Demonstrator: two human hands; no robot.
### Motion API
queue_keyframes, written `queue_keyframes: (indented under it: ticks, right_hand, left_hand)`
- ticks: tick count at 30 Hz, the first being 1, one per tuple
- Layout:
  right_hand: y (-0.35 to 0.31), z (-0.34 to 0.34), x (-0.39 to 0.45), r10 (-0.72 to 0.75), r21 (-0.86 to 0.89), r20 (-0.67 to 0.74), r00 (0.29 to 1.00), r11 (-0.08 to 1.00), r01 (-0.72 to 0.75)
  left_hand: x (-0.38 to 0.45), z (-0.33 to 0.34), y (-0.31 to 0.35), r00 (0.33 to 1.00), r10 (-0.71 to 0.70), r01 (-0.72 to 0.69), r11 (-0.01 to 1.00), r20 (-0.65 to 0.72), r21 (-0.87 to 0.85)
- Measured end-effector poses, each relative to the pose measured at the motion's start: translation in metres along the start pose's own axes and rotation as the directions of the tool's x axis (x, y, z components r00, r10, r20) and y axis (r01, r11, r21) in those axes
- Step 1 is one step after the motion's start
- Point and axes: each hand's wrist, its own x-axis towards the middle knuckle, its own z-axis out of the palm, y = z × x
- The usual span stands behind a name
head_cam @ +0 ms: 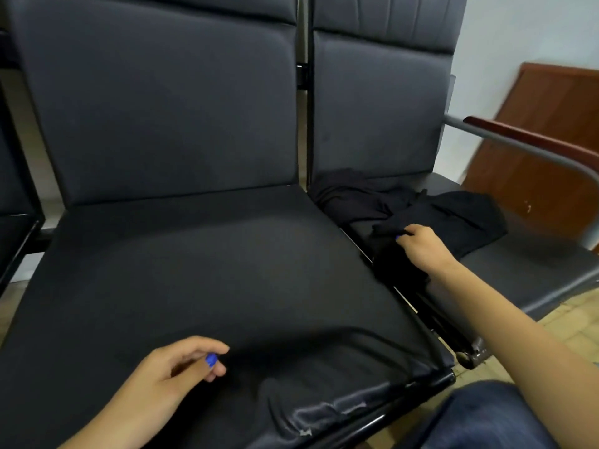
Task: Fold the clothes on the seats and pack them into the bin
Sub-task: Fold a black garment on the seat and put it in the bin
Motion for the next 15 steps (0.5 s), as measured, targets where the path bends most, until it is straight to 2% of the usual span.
queue_keyframes:
  ticks: [3,5,8,11,13,15]
  right_hand:
    - [-0.034,0.007,-0.023,-0.085,0.147,0.013,0.996,0.986,0.082]
    - [-0.055,0.014,-0.042,-0.17,0.136,0.048,0.984,0.977,0.163]
    - [-0.07,0.028,-0.057,-0.234,-0.111,0.203,0.951,0.959,0.26]
    - [-0.068,0.039,-0.038,-0.113,-0.418,0.343,0.933,0.871,0.259]
    - [-0.064,0.044,-0.01,-0.028,-0.52,0.308,0.951,0.832,0.193]
    - [-0.056,0.048,0.019,-0.003,-0.527,0.308,0.951,0.832,0.173]
  left_hand:
    - [0.003,0.0,-0.007,1.0,0.008,-0.008,1.0,0.014,-0.011]
    - [0.002,0.0,-0.006,1.0,-0.002,0.002,1.0,0.013,-0.001]
    - [0.002,-0.001,-0.005,1.0,0.0,0.0,0.999,-0.003,-0.04]
    - [0.002,0.0,-0.006,1.0,-0.02,0.021,0.999,0.01,-0.044]
    - [0.002,-0.001,-0.007,0.999,-0.042,0.042,0.997,-0.006,-0.065]
    - [0.002,-0.001,-0.007,0.999,-0.049,0.049,0.996,0.009,-0.073]
